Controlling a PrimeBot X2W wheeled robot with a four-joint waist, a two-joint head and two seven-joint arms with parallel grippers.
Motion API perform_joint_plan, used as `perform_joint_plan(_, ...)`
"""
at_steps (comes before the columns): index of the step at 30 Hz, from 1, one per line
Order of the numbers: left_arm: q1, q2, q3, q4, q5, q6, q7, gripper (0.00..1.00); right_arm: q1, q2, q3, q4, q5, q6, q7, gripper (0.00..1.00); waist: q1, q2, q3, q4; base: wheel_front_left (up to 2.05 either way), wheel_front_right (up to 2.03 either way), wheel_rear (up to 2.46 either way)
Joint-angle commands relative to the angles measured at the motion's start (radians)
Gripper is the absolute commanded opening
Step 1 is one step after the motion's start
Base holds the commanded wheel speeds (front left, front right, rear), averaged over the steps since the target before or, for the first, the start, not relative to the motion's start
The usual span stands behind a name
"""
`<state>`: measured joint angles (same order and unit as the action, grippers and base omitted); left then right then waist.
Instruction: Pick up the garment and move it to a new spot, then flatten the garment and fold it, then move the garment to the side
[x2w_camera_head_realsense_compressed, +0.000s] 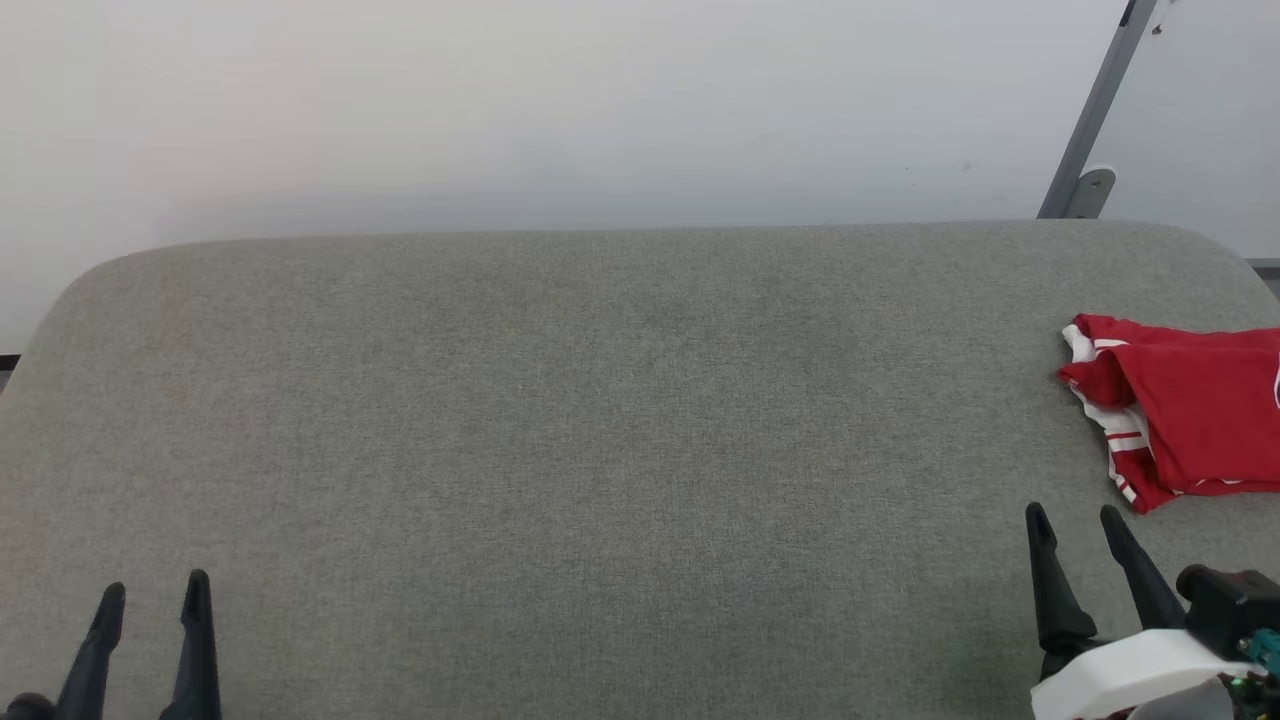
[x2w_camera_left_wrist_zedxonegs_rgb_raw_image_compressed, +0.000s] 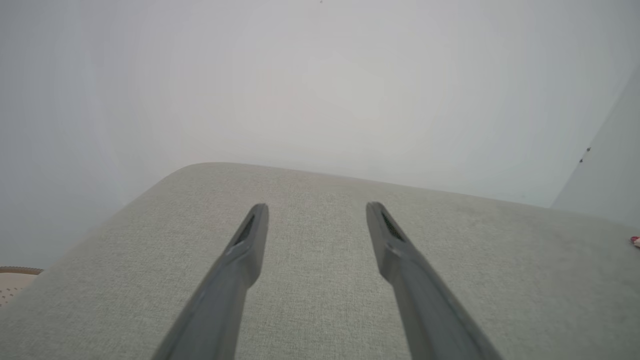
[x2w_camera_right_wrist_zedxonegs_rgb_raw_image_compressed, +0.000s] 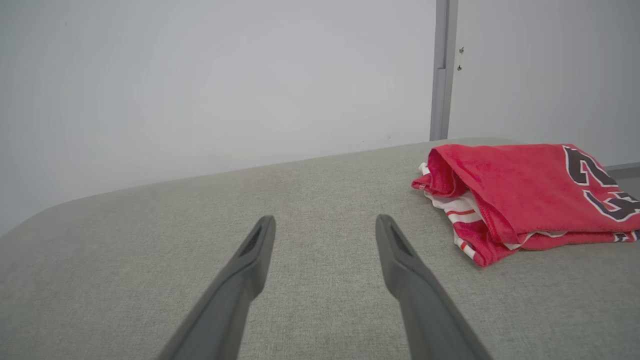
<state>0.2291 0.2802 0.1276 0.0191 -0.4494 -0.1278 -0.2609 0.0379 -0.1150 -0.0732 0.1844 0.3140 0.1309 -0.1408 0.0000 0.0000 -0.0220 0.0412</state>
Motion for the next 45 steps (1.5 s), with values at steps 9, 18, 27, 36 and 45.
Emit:
perform_joint_plan(9, -0.010, -0.036, 0.010, 0.030, -0.040, 0.000, 0.015, 0.00, 0.011, 0.019, -0.006, 0.028, 0.049, 0.000, 0.023, 0.00, 0.0000, 0.0000, 0.002, -0.001, 0.00, 0.00, 0.00)
perform_joint_plan(18, -0.052, -0.059, 0.007, 0.055, -0.180, 0.000, 0.060, 0.00, -0.008, 0.025, -0.010, 0.029, 0.205, 0.000, 0.051, 0.00, 0.0000, 0.0000, 0.004, -0.004, 0.00, 0.00, 0.00)
perform_joint_plan(27, -0.090, -0.080, 0.004, 0.076, -0.305, -0.001, 0.100, 0.00, -0.026, 0.030, -0.013, 0.031, 0.345, 0.000, 0.076, 0.00, 0.0000, 0.0000, 0.005, -0.007, 0.00, 0.00, 0.00)
perform_joint_plan(36, -0.120, -0.097, 0.002, 0.093, -0.408, -0.001, 0.132, 0.00, -0.041, 0.034, -0.016, 0.034, 0.457, 0.000, 0.097, 0.00, 0.0000, 0.0000, 0.007, -0.009, 0.00, 0.00, 0.00)
perform_joint_plan(45, -0.151, -0.114, -0.001, 0.111, -0.510, -0.001, 0.166, 0.00, -0.057, 0.038, -0.019, 0.037, 0.572, 0.000, 0.118, 0.00, 0.0000, 0.0000, 0.008, -0.012, 0.00, 0.00, 0.00)
